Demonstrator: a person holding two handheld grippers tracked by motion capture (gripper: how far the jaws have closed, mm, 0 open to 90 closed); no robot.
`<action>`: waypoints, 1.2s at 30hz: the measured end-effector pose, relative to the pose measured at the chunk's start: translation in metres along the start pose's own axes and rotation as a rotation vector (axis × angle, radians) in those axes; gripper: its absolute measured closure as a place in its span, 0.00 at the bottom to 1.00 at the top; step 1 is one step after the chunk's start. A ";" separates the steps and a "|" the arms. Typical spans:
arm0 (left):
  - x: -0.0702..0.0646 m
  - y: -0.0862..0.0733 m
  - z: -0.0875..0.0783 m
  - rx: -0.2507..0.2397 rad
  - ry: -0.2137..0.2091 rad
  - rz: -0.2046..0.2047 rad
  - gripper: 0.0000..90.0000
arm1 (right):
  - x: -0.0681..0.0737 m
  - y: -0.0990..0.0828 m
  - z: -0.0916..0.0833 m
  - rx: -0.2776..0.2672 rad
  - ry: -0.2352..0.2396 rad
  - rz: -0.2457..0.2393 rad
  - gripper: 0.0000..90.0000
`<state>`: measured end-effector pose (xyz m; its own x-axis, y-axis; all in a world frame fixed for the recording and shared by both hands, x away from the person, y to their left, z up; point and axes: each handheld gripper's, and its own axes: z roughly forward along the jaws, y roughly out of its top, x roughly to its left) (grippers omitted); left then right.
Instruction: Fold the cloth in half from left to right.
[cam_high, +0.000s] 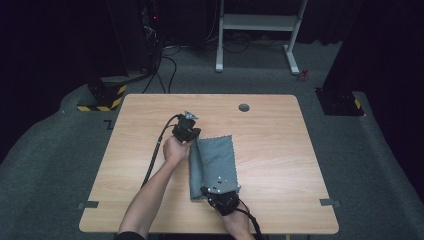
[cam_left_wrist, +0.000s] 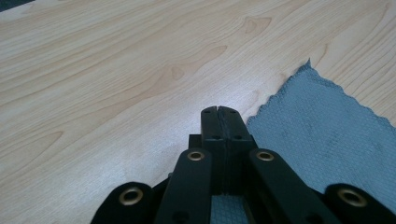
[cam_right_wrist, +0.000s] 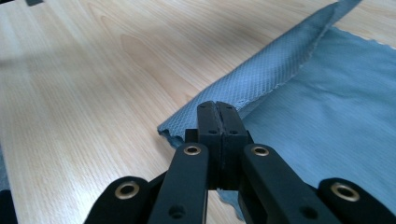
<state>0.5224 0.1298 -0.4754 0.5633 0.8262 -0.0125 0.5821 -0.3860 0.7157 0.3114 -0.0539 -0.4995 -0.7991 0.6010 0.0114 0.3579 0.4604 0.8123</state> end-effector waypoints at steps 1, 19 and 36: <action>0.000 0.000 0.001 -0.001 0.003 0.009 1.00 | -0.002 -0.001 -0.002 -0.001 -0.004 0.005 1.00; -0.024 0.019 0.019 -0.007 -0.037 0.044 1.00 | -0.020 -0.023 -0.021 -0.012 -0.067 0.068 1.00; -0.050 0.032 0.045 0.010 -0.062 0.088 1.00 | -0.036 -0.043 -0.037 -0.006 -0.123 0.126 1.00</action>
<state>0.5387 0.0575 -0.4832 0.6478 0.7618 0.0064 0.5344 -0.4604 0.7088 0.3066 -0.1197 -0.5133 -0.6827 0.7295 0.0424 0.4488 0.3728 0.8122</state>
